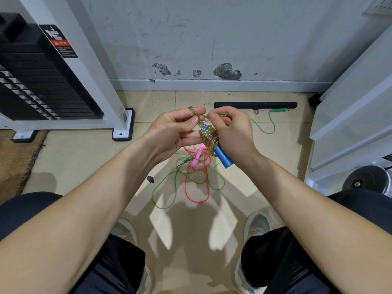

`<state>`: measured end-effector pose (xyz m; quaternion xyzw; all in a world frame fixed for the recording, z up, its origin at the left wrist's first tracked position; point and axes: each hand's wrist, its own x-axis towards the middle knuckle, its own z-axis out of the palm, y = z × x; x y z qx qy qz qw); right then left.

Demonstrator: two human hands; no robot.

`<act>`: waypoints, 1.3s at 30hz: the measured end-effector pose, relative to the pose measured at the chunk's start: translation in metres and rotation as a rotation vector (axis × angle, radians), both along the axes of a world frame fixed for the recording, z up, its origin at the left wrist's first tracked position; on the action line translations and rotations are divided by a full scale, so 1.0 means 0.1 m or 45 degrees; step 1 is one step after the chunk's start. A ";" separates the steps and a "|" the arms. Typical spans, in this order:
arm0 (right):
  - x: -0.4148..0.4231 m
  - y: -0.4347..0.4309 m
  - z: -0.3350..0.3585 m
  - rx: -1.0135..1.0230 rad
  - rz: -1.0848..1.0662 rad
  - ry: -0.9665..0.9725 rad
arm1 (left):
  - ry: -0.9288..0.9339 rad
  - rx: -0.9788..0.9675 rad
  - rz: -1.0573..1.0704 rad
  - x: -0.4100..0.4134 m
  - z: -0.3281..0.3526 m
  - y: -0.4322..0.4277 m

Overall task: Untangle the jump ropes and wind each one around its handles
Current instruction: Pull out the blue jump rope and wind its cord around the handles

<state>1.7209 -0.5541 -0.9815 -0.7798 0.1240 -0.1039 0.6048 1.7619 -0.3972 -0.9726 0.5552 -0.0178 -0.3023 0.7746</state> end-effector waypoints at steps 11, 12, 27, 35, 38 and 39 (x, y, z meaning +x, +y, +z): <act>-0.02 0.04 0.07 0.196 0.104 0.054 | -0.027 0.047 -0.023 0.02 0.06 0.02; -0.02 0.04 0.08 0.197 0.101 0.055 | -0.014 0.065 -0.017 0.03 0.06 0.01; 0.00 0.06 -0.10 -0.233 0.358 0.128 | -0.602 0.778 0.132 0.09 0.13 0.04; 0.07 -0.01 -0.17 -0.553 0.413 0.066 | -0.712 0.810 0.001 0.13 0.24 0.07; 0.07 -0.02 -0.13 -0.652 0.447 0.059 | -0.653 0.721 -0.020 0.12 0.30 0.05; 0.06 -0.02 -0.12 -0.661 0.467 0.059 | -0.647 0.712 -0.021 0.12 0.32 0.04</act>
